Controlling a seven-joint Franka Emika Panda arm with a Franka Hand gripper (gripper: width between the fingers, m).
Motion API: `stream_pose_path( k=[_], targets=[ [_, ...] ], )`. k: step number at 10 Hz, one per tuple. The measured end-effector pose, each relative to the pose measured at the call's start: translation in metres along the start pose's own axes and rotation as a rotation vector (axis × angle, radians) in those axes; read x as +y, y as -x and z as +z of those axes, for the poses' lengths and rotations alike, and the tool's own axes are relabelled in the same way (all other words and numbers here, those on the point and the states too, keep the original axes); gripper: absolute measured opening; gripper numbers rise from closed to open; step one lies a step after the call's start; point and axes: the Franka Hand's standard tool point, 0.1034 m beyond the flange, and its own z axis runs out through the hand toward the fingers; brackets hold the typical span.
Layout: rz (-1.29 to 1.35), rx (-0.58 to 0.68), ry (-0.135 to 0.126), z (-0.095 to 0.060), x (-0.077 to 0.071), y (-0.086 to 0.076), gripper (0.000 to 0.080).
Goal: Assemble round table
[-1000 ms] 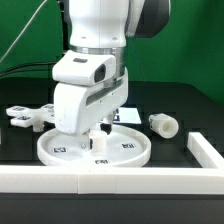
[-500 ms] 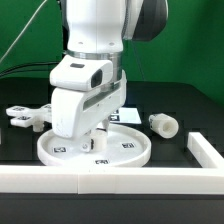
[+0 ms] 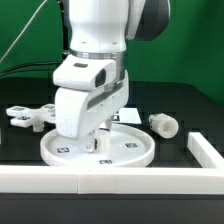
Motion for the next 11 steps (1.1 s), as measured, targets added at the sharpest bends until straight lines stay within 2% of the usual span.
stream_pose_path(
  k=[5, 7, 11],
  targets=[
    [-0.059, 0.028, 0.015, 0.001, -0.005, -0.044, 0.0407],
    [-0.043, 0.035, 0.023, 0.001, -0.008, -0.067, 0.0407],
    [-0.035, 0.025, 0.012, 0.001, -0.008, -0.069, 0.0407]
  ],
)
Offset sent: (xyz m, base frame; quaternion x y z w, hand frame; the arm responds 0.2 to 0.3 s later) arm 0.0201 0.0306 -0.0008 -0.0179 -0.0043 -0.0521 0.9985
